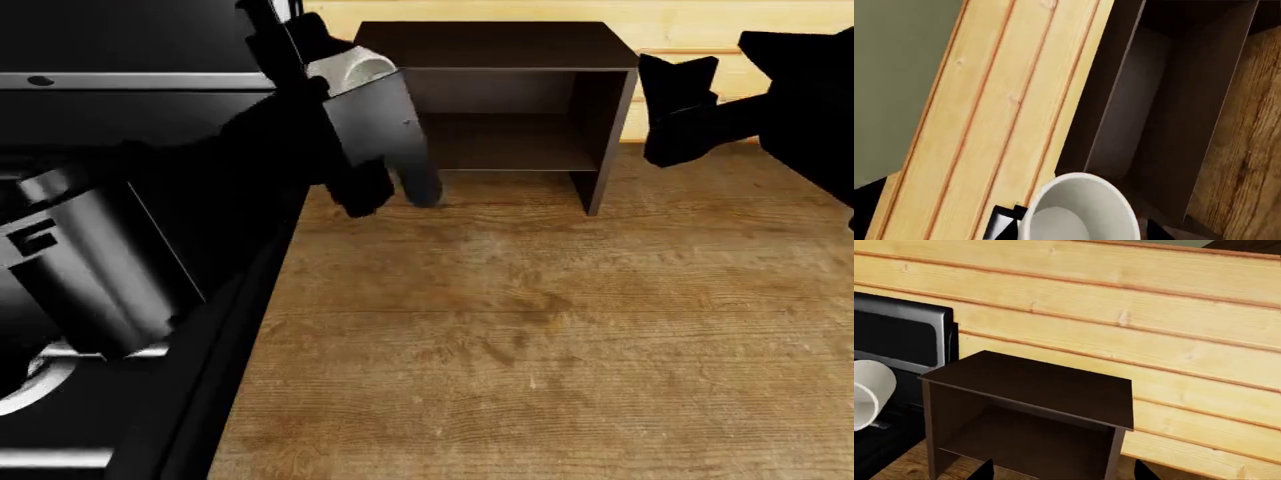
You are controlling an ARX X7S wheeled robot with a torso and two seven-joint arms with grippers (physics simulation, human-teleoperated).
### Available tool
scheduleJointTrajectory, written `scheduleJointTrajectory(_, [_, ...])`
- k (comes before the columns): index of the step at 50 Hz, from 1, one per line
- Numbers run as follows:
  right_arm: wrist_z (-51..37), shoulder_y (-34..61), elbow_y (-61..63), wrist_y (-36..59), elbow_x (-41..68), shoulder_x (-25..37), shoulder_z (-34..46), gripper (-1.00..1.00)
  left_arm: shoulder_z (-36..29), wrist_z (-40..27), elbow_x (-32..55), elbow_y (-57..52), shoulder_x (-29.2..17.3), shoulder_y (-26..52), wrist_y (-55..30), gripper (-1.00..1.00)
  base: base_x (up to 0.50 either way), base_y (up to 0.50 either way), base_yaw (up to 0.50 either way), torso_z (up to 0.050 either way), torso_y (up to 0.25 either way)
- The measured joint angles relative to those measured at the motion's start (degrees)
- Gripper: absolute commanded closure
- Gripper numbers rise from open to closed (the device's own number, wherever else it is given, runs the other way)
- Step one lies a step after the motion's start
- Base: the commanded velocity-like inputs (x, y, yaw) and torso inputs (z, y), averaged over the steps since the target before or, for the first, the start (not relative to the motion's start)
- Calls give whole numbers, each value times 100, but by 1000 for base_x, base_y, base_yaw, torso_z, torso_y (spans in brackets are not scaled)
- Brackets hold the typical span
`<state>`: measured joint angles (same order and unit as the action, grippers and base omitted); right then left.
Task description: A wet mug is on the counter and needs to be dried. Pick it up and place it upside down in the open cabinet.
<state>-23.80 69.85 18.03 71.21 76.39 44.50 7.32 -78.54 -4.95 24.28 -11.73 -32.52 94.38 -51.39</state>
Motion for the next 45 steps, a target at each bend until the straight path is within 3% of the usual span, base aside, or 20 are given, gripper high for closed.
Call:
scheduleJointTrajectory(22, [722,1164,-1771,511,677,-271,201,-100,-2838,-878,-3811,-172,-230,857,483,100,0,0,0,0,0])
scheduleJointTrajectory(34, [1079,1689,-2447,746,783,-355,437,-100,-3891,-1104,-5149,81,-102,1006,437,100,0,0,0,0,0])
scheduleJointTrajectory(45, [1433,2110,-2757,941,853,-294,615,-100,-4495,-1305,-5857,458,-17,997,488,100,0,0,0,0,0])
